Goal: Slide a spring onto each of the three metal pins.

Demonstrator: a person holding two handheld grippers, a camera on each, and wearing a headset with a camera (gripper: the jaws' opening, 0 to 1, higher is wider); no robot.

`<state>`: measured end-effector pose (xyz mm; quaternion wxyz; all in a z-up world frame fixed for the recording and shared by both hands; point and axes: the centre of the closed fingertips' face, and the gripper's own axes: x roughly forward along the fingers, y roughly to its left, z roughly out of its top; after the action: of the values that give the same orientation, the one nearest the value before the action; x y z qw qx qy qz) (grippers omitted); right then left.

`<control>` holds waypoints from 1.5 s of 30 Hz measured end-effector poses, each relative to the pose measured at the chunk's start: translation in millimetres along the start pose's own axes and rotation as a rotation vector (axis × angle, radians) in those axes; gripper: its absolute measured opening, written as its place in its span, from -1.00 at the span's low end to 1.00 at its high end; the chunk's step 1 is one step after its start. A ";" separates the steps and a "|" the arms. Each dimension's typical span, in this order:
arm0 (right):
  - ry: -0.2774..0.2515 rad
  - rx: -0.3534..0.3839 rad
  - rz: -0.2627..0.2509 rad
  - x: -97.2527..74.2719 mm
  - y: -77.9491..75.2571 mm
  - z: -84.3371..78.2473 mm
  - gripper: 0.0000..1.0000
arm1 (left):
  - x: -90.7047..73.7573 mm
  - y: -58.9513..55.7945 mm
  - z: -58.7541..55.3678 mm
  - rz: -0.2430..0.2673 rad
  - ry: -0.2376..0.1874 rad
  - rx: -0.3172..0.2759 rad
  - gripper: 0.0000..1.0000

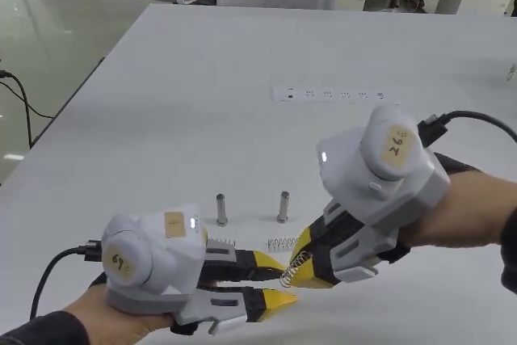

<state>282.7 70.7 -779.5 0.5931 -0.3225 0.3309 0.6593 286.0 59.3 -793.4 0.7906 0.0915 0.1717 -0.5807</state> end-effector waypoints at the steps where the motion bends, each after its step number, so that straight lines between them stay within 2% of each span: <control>1: 0.004 0.000 -0.002 -0.4 -0.7 -1.2 -0.75 | -0.6 0.9 -0.3 0.003 -0.001 -0.003 -0.71; 5: 0.022 0.002 -0.011 -2.3 -3.0 -5.0 -0.75 | -2.2 3.6 -0.4 0.014 -0.005 -0.012 -0.65; 14: 0.061 0.016 -0.058 -12.0 -18.8 -16.3 -0.75 | -8.7 13.3 -3.1 0.049 -0.014 -0.048 -0.45; 20: 0.070 0.032 -0.080 -19.1 -26.5 -22.7 -0.75 | -13.0 20.9 -5.0 0.078 -0.018 -0.070 -0.22; 33: 0.079 0.070 -0.132 -37.8 -45.3 -34.3 -0.74 | -27.0 35.3 -16.7 0.142 -0.013 -0.136 0.11; 45: 0.102 0.098 -0.189 -57.2 -66.6 -43.1 -0.74 | -43.4 45.1 -25.3 0.199 -0.014 -0.166 0.27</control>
<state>355.5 8.1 -761.0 0.6500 -0.3561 0.3604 0.5664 313.1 120.4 -802.8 0.8502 0.0382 0.2039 -0.4839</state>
